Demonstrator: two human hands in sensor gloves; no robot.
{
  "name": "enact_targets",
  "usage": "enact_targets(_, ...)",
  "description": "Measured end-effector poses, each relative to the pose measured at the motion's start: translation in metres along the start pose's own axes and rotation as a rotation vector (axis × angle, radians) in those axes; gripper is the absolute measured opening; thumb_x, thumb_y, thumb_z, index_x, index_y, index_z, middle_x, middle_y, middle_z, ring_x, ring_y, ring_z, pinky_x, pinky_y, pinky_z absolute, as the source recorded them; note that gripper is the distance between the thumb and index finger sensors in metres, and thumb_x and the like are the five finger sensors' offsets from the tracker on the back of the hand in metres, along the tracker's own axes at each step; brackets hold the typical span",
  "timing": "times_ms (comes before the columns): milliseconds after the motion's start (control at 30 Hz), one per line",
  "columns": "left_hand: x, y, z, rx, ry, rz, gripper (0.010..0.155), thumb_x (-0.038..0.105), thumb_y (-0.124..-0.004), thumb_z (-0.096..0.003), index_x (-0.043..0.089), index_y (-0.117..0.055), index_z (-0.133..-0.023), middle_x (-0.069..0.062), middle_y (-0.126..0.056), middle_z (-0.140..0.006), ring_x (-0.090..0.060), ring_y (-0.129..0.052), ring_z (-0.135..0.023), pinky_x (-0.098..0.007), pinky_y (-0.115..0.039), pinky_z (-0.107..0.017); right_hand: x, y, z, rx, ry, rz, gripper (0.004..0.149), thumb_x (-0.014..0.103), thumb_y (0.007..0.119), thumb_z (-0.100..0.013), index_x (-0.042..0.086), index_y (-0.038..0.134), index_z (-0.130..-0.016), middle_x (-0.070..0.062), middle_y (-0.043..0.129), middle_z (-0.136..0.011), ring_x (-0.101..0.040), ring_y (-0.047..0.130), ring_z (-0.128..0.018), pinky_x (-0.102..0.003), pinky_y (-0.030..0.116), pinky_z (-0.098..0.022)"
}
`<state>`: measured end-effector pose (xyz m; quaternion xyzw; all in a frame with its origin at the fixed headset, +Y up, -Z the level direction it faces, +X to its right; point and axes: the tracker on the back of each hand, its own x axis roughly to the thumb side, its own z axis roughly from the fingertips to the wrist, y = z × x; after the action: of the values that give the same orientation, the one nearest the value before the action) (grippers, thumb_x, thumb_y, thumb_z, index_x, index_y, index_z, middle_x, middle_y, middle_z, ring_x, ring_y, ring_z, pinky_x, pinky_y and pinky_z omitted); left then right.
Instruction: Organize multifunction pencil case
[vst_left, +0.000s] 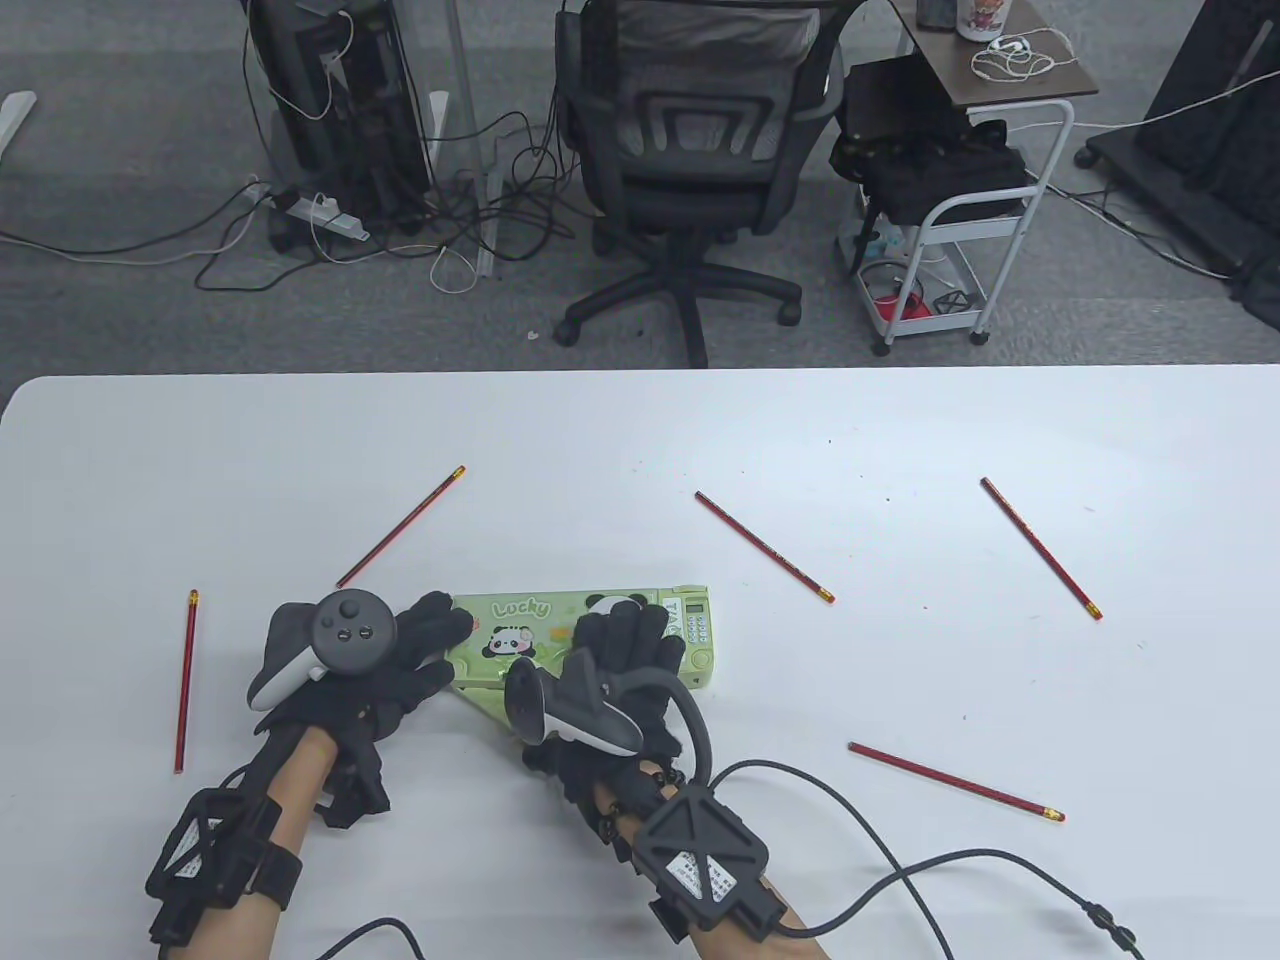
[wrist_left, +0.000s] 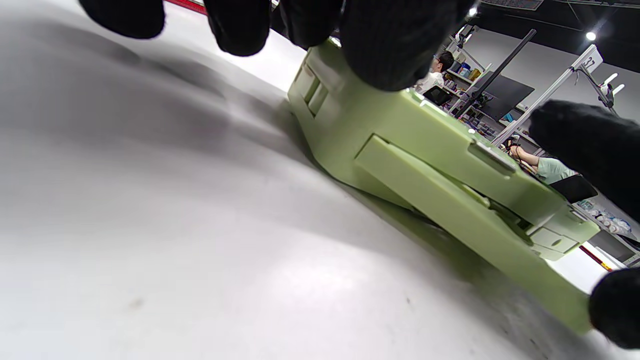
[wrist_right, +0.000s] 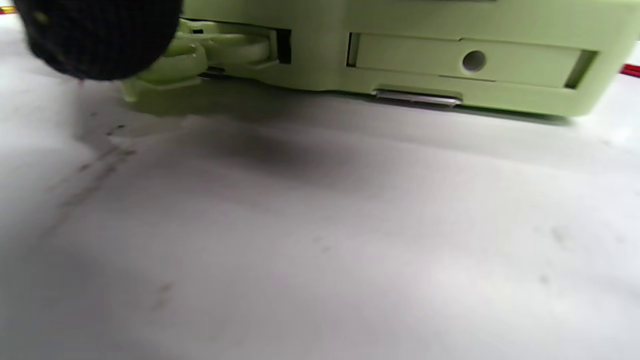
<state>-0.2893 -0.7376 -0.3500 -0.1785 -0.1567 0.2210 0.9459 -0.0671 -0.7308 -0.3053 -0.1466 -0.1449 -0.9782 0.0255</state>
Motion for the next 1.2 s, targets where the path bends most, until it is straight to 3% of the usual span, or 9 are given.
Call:
enact_targets(167,0.0,0.0,0.0,0.001,0.001,-0.014,0.056,0.031,-0.075,-0.0582,0.033,-0.056,-0.111,-0.005,-0.046,-0.127,-0.042,-0.057,-0.116,-0.078,-0.055,-0.07,-0.012,0.002,-0.011,0.018,-0.118,-0.012,0.123,0.062,0.066,-0.038,-0.017,-0.004,-0.1,-0.052,-0.009,-0.091,-0.078,-0.003,-0.081,-0.084,0.017,-0.058)
enact_targets(500,0.0,0.001,0.0,-0.004,0.001,-0.01,0.056,0.031,-0.075,-0.0582,0.034,-0.056,-0.111,-0.005,-0.046,-0.127,-0.042,-0.057,-0.116,-0.078,-0.055,-0.07,-0.039,0.004,-0.03,-0.063,-0.208,0.03,0.113,0.063,0.061,-0.038,-0.009,0.003,-0.104,-0.049,-0.001,-0.096,-0.077,0.004,-0.085,-0.083,0.022,-0.061)
enact_targets(767,0.0,0.001,-0.001,-0.007,0.001,-0.013,0.056,0.031,-0.076,-0.0583,0.034,-0.056,-0.111,-0.005,-0.045,-0.127,-0.042,-0.056,-0.116,-0.078,-0.055,-0.07,-0.045,0.006,-0.04,-0.039,-0.235,0.03,0.108,0.063,0.057,-0.039,-0.003,0.003,-0.105,-0.046,-0.001,-0.099,-0.076,0.01,-0.088,-0.083,0.026,-0.062)
enact_targets(1200,0.0,0.001,-0.001,-0.006,0.001,-0.012,0.056,0.031,-0.075,-0.0584,0.034,-0.056,-0.111,-0.005,-0.045,-0.127,-0.041,-0.056,-0.116,-0.078,-0.055,-0.07,-0.041,0.006,-0.04,-0.038,-0.246,0.1,0.108,0.065,0.056,-0.042,-0.004,0.002,-0.105,-0.045,0.008,-0.103,-0.078,0.021,-0.091,-0.085,0.031,-0.061)
